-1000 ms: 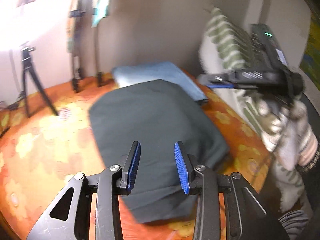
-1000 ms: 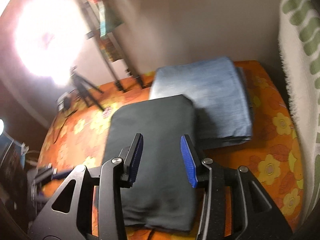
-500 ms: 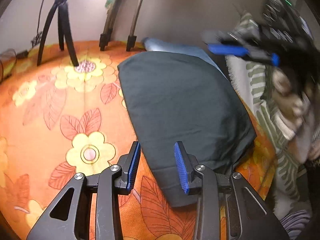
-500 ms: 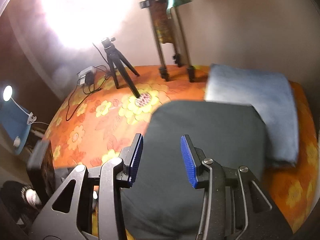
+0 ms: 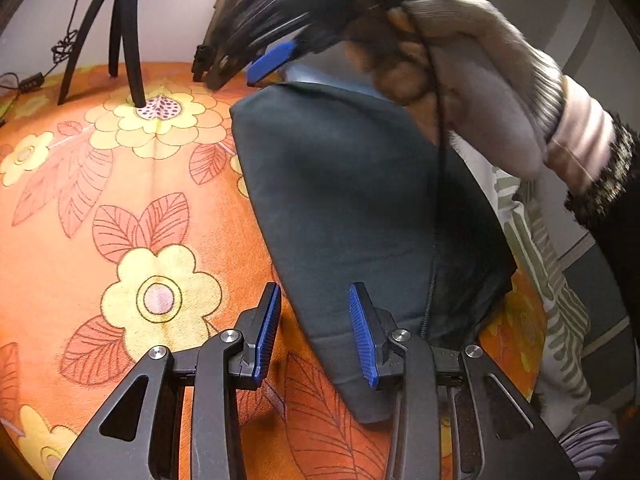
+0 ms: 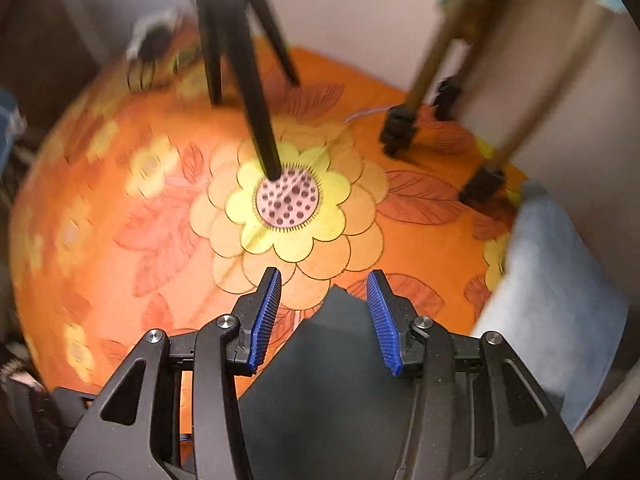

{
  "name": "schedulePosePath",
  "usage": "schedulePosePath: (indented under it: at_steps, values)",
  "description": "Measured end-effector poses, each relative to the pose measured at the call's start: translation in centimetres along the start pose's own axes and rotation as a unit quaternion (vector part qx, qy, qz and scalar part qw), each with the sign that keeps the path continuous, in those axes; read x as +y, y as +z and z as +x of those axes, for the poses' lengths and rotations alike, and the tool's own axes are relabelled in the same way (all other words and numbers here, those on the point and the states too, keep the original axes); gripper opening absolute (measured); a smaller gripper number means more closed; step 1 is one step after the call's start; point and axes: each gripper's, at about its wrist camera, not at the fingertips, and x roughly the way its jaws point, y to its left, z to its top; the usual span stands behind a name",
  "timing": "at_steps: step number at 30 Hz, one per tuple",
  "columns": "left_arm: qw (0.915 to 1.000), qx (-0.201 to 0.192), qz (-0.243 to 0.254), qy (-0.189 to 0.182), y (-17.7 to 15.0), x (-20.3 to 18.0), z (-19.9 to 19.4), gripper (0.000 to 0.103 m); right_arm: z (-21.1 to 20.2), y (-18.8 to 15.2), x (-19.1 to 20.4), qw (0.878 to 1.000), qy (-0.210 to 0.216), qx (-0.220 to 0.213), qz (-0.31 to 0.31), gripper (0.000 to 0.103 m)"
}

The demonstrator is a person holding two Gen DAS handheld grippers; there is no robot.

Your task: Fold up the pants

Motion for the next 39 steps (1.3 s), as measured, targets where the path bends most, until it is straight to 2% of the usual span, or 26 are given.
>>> schedulePosePath:
  at_steps: [9, 10, 11, 12, 14, 16, 20, 22, 24, 26, 28, 30, 33, 35, 39]
  values:
    - [0.9999, -0.001, 0.013, -0.005, -0.2, -0.4, 0.0, 0.034, 4.1, 1.1, 1.2, 0.992, -0.055, 0.092, -0.061, 0.046]
    - [0.9999, 0.000, 0.012, -0.005, -0.2, -0.3, 0.0, 0.034, 4.2, 1.0, 1.3, 0.991, -0.059, 0.098, -0.067, 0.036]
    - [0.9999, 0.001, 0.012, -0.004, -0.2, -0.3, 0.2, 0.034, 4.3, 0.8, 1.4, 0.990, -0.060, 0.103, -0.073, 0.021]
    - [0.9999, 0.002, 0.013, -0.003, -0.1, -0.3, 0.3, 0.034, 4.3, 0.6, 1.5, 0.990, -0.059, 0.106, -0.076, 0.014]
    - [0.9998, 0.007, 0.018, -0.001, -0.1, -0.6, 0.5, 0.034, 4.0, 0.5, 1.4, 0.991, -0.058, 0.098, -0.067, 0.008]
    - [0.9995, 0.013, 0.030, 0.000, -0.3, -1.1, 0.8, 0.034, 3.6, 0.3, 1.2, 0.993, -0.056, 0.086, -0.055, 0.007]
    - [0.9983, 0.024, 0.053, 0.010, -0.5, -2.0, 1.3, 0.034, 3.0, 0.2, -0.6, 0.997, -0.051, 0.061, 0.009, 0.005]
    - [0.9983, 0.026, 0.051, 0.010, -0.4, -2.0, 1.3, 0.034, 2.6, 0.3, -1.8, 0.997, -0.065, 0.039, 0.034, 0.005]
    - [0.9982, 0.028, 0.051, 0.012, -0.5, -1.9, 1.2, 0.034, 1.6, 0.5, -3.0, 0.993, -0.101, 0.011, 0.055, 0.005]
    - [0.9981, 0.028, 0.053, 0.014, -0.6, -2.1, 1.1, 0.034, -0.5, 0.1, -4.5, 0.992, -0.073, -0.020, 0.096, 0.007]
    - [0.9982, 0.034, 0.047, 0.014, -0.7, -1.9, 1.0, 0.034, -2.7, -0.8, -5.1, 0.991, -0.061, -0.048, 0.109, 0.010]
    - [0.9983, 0.036, 0.041, 0.019, -0.5, -1.8, 0.7, 0.034, -5.0, -2.4, -5.9, 0.988, -0.061, -0.075, 0.122, 0.014]
    - [0.9984, 0.019, 0.039, 0.036, 0.2, -1.3, -0.5, 0.034, -7.9, -5.4, -6.3, 0.981, -0.034, -0.110, 0.159, 0.033]
    - [0.9988, 0.007, 0.028, 0.040, 0.9, -0.8, -1.4, 0.034, -9.8, -8.4, -7.2, 0.976, -0.035, -0.131, 0.172, 0.046]
    - [0.9984, -0.009, 0.008, 0.056, 2.4, -0.1, -2.5, 0.034, -12.1, -14.0, -9.2, 0.966, -0.007, -0.148, 0.213, 0.047]
